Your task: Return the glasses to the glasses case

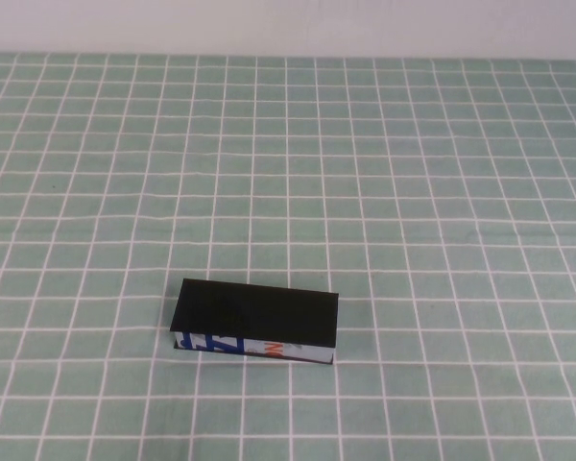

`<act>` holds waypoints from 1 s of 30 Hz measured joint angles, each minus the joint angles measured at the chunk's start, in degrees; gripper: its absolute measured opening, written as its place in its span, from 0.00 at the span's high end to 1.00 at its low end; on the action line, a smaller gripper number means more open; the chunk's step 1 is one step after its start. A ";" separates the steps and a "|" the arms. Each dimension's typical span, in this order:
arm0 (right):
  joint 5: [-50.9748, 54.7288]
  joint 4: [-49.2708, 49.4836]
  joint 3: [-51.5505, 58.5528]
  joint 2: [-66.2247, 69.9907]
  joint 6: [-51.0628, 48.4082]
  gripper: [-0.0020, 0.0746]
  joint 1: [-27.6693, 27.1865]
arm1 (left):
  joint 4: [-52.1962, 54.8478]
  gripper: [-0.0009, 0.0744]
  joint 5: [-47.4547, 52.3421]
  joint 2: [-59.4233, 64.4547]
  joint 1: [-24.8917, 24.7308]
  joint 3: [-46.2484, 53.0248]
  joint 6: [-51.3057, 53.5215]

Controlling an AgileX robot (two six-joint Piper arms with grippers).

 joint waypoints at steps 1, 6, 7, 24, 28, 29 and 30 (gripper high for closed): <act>-1.94 -2.68 0.00 0.00 0.00 0.99 0.00 | 0.00 0.99 0.00 0.00 0.00 0.00 0.00; -11.24 -19.20 0.00 0.00 0.00 0.99 0.00 | 0.00 0.99 0.00 0.00 0.00 0.00 0.00; -11.84 -22.72 0.00 0.00 0.13 0.99 -0.24 | 0.00 0.99 0.00 0.00 0.00 0.00 0.00; -14.23 -38.38 12.48 -4.13 25.63 0.99 -20.09 | 0.00 0.99 0.00 -0.09 0.00 0.00 0.00; -12.61 -38.28 12.57 -4.12 25.62 0.99 -20.32 | 0.00 0.99 0.00 -0.09 0.00 0.00 0.00; -12.53 -38.28 12.57 -4.12 25.62 0.99 -20.32 | 0.00 0.99 0.00 -0.09 0.00 0.00 0.00; -12.53 -38.17 12.57 -4.12 25.62 0.99 -20.32 | 0.00 0.99 0.00 -0.09 0.00 0.00 0.00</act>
